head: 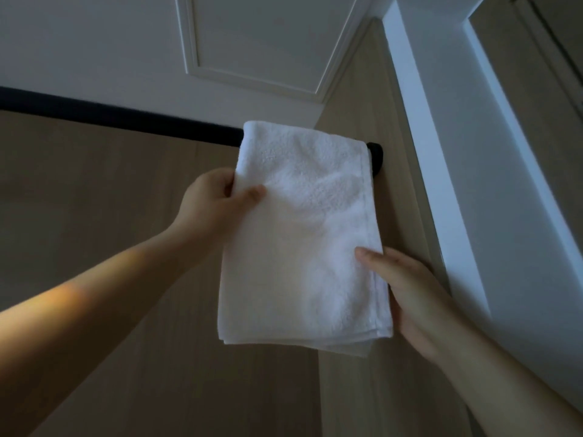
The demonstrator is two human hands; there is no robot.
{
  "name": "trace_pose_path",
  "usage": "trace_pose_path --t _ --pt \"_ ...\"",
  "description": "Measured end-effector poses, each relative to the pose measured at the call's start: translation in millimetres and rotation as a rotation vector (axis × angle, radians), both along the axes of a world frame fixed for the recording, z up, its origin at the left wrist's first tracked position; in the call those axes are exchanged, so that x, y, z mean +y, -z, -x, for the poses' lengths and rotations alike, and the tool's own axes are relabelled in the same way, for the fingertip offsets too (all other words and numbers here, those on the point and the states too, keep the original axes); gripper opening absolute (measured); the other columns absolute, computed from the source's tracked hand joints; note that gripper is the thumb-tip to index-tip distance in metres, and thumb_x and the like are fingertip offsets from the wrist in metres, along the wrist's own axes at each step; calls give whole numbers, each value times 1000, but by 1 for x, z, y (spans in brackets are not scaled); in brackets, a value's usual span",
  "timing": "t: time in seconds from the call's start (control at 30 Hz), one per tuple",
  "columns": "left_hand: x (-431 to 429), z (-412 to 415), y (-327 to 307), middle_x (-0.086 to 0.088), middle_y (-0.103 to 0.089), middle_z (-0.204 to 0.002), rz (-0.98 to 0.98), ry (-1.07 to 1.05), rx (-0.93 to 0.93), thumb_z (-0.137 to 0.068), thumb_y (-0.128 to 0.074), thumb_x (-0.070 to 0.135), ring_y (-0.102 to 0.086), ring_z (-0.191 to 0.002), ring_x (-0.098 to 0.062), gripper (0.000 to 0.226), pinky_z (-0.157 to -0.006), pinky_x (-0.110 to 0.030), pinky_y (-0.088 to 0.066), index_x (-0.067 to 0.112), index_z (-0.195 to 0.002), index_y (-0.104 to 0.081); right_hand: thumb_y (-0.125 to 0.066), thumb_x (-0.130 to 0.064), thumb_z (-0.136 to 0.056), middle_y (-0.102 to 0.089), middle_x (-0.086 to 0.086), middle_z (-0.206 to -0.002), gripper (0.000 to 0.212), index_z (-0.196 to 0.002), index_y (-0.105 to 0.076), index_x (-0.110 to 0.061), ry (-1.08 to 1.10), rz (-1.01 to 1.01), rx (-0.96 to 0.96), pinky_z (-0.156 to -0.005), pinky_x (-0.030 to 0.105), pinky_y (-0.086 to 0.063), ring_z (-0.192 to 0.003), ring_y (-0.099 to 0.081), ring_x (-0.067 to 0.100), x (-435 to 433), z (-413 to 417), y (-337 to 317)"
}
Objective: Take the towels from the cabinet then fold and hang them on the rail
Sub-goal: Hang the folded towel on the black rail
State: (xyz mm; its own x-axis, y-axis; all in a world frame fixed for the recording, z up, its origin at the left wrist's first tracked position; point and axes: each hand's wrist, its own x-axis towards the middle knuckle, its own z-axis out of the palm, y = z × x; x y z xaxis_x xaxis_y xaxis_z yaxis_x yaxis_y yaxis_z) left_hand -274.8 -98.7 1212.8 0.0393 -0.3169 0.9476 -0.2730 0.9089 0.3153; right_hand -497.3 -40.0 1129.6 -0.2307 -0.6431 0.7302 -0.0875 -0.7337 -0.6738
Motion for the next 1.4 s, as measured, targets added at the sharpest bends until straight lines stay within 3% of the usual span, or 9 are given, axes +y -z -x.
trace_pose_path --t 0.3,0.43,0.57,0.63,0.7,0.93,1.2,1.3,1.4 --pt "6 10 -25 -7 -70 -95 73 -48 28 -87 -66 20 -66 -88 -24 17 -76 -37 -54 9 -99 -66 -57 -33 -98 -76 1 -102 23 -109 -70 -18 -1 112 -44 -76 31 -54 -91 -73 15 -3 -1 -68" --pt "3 8 -39 -14 -68 -103 135 -40 51 -87 -67 20 -64 -96 -31 23 -84 -47 -53 7 -105 -63 -56 -22 -99 -74 11 -104 18 -104 -70 -11 120 290 -30 -85 40 -57 -98 -71 25 -7 -1 -107" --pt "1 9 -66 -17 -66 -98 196 -108 99 -86 -68 22 -62 -93 -35 27 -78 -46 -53 1 -102 -61 -57 -22 -98 -57 39 -117 40 -116 -56 13 291 391 25 -91 59 -51 -106 -60 50 -12 -7 -139" --pt "0 10 -81 -7 -66 -94 220 -135 124 -84 -71 27 -62 -88 -28 27 -68 -33 -49 9 -103 -62 -55 -21 -98 -64 34 -92 36 -105 -59 14 427 428 88 -70 38 -53 -75 -62 35 -18 -6 -155" --pt "0 10 -94 1 -62 -98 201 -160 152 -81 -75 35 -60 -83 -18 44 -66 -26 -45 16 -118 -60 -54 -20 -98 -53 12 -65 29 -83 -59 5 577 459 157 -58 28 -36 -63 -46 22 -22 -5 -169" --pt "-8 10 -106 -8 -63 -121 162 -389 145 -86 -62 55 -58 -108 -27 58 -79 -32 -42 12 -125 -54 -40 -21 -102 -58 23 -130 33 -127 -52 -2 1262 262 577 -81 36 -40 -120 -54 39 -24 -10 -202" --pt "-9 2 -51 10 -38 -128 318 -350 -29 -71 -73 58 -46 -99 -11 84 -65 -12 -30 23 -139 -39 -28 -36 -105 -53 11 -92 36 -95 -53 -13 994 211 738 -77 32 -35 -90 -49 25 -22 -2 -183" --pt "-9 1 -33 7 -36 -131 328 -315 32 -69 -79 51 -51 -90 -8 82 -62 -11 -33 23 -135 -39 -38 -51 -101 -50 11 -136 51 -139 -45 -19 837 203 655 -97 34 -39 -122 -50 29 -21 3 -166" --pt "-13 2 -18 10 -59 -109 183 -231 91 -72 -74 55 -58 -82 -3 54 -61 -13 -42 19 -108 -57 -52 -45 -97 -38 5 -152 62 -150 -31 -21 836 348 540 -96 25 -30 -135 -41 22 -17 1 -137"
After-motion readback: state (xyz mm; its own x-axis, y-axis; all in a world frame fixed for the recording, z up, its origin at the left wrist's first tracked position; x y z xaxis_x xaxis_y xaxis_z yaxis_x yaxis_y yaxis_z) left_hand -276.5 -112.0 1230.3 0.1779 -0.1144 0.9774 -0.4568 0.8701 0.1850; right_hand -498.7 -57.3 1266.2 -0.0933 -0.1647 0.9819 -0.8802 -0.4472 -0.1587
